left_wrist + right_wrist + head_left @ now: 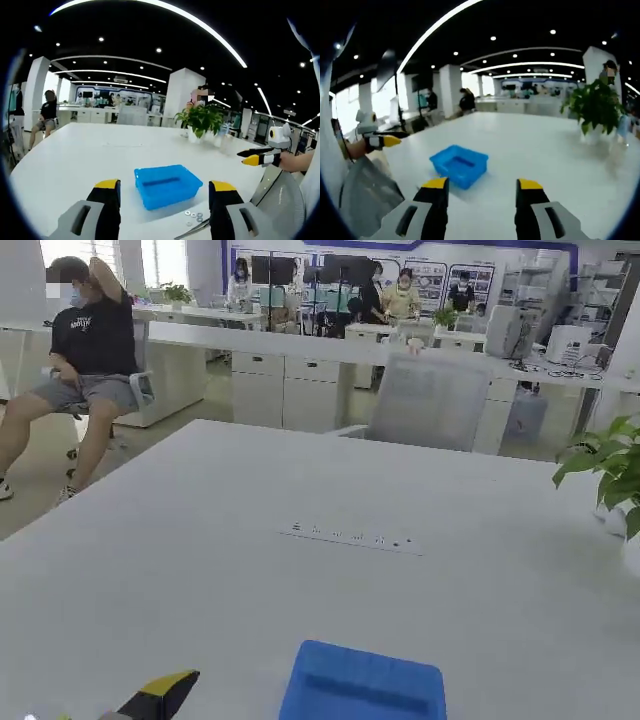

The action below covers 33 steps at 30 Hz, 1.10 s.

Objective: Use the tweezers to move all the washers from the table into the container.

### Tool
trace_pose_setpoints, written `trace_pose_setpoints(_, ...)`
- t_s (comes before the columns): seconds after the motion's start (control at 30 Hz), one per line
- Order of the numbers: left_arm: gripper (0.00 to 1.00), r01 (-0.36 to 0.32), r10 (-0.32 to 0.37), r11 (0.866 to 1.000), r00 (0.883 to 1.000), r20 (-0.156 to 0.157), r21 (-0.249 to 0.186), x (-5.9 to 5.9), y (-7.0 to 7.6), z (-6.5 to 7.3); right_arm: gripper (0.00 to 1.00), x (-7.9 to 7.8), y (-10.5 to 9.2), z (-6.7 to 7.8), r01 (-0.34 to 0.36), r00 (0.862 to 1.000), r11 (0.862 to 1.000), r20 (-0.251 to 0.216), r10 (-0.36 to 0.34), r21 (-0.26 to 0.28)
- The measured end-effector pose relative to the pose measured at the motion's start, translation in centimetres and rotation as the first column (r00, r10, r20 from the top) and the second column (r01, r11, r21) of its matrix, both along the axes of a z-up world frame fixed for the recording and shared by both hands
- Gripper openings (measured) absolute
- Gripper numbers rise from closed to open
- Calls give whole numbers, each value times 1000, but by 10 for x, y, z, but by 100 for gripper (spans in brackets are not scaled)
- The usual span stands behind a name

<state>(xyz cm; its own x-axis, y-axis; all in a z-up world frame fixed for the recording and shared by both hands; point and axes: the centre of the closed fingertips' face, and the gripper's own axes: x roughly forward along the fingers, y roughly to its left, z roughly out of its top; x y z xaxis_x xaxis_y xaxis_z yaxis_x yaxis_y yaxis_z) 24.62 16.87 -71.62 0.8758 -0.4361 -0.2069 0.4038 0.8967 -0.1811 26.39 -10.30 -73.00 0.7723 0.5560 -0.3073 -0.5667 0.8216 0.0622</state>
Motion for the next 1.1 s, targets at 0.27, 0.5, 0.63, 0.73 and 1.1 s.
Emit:
trace_pose_setpoints(0.27,73,-7,7,1000,1000,1,3,0,2,-1,53,1,-4,3,15,1000,999,-1,-15,29)
trace_pose_setpoints(0.5,73,-5,5,1000,1000,-4,-13,-1,2,0,53,1,-4,5,15,1000,999,-4,-15,42)
trace_pose_setpoints(0.63,72,-15,15,1000,1000,0,-15,-1,5,1,52,2,-8,8,40,999,997,-3,-40,69)
trace_pose_setpoints(0.73,71,-14,14,1000,1000,-4,-8,-2,4,0,52,2,-9,8,49,999,996,-5,-49,78)
trace_pose_setpoints(1.1,67,-25,25,999,1000,-10,23,-2,8,-3,52,-2,-1,4,29,999,999,-26,-28,42)
